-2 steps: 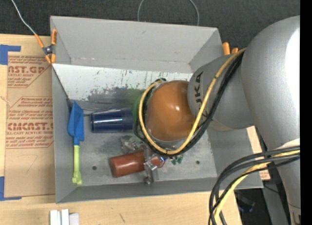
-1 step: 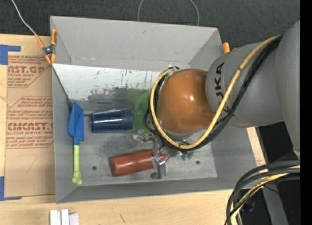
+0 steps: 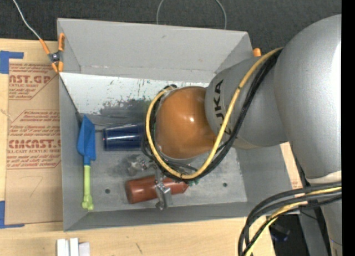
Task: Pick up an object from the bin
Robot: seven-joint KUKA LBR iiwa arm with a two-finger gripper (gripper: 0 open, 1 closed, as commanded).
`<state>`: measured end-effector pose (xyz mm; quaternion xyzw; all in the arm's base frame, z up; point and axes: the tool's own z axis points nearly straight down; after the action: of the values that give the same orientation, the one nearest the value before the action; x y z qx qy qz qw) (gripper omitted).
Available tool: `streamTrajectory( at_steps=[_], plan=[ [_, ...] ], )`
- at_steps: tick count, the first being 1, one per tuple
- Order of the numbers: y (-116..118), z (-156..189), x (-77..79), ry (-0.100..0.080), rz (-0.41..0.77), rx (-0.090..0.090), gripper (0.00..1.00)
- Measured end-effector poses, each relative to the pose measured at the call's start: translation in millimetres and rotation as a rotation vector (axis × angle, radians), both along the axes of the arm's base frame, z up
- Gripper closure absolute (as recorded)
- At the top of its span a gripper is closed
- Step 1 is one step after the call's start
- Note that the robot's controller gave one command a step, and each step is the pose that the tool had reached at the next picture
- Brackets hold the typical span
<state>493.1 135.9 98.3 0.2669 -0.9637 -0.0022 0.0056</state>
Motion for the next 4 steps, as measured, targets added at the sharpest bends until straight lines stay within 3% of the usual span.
streamTrajectory(
  at_steps=[1, 2, 4],
  plan=[
    [-23, -29, 20.4, -0.013, 0.176, 0.003, 0.00],
    [-13, -29, -8.7, 0.000, -0.033, 0.002, 1.00],
    [-13, -26, -9.7, 0.004, -0.033, 0.001, 1.00]
  ],
)
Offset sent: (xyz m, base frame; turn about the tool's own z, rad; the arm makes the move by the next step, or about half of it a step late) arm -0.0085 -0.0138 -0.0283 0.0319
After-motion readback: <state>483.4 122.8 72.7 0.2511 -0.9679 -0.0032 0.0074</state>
